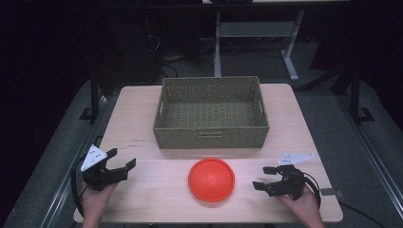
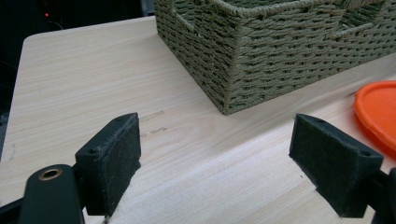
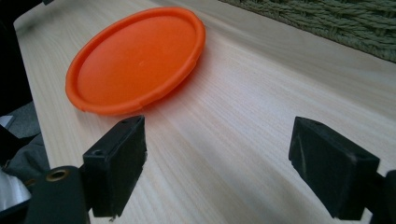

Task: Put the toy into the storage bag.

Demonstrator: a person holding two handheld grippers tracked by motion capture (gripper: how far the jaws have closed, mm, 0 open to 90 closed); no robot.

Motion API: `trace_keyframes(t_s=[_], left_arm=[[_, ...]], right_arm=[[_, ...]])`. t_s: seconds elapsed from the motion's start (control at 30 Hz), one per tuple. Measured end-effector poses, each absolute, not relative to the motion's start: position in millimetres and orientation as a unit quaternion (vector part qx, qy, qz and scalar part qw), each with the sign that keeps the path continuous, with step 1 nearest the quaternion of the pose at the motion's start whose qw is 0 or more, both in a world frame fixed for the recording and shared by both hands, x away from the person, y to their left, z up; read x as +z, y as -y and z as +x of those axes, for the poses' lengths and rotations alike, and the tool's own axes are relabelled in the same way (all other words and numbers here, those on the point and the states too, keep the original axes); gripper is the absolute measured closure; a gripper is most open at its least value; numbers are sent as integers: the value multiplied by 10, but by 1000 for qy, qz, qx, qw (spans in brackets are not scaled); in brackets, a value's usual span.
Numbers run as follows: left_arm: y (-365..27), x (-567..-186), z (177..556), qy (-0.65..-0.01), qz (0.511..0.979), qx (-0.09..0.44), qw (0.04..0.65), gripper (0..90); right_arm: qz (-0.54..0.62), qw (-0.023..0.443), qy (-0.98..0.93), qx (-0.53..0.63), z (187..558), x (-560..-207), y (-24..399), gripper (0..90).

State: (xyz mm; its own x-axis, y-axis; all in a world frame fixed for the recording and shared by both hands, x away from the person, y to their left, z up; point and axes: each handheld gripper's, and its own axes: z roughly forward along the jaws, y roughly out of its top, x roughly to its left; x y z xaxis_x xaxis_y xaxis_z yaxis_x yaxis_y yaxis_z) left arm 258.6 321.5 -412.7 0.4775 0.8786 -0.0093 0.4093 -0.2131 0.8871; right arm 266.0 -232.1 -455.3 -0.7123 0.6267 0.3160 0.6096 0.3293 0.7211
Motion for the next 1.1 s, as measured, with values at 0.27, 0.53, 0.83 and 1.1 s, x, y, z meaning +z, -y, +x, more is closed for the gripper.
trace_keyframes(t_s=[0.27, 0.53, 0.83, 1.1], left_arm=[[-3231, -4119, 2578, -440, 731, 261, 452, 161], [-3212, -4112, 2571, -439, 729, 264, 454, 161], [-3212, -4098, 2554, -436, 728, 271, 454, 161], [-3200, -4105, 2565, -432, 733, 264, 455, 161]], right_arm=[[369, -9, -826, 426, 2743, -4517, 2100, 192], [366, -25, -837, 407, 2833, -4559, 1931, 201], [357, -38, -847, 392, 2965, -4514, 1724, 218], [356, -52, -853, 378, 3091, -4543, 1540, 303]])
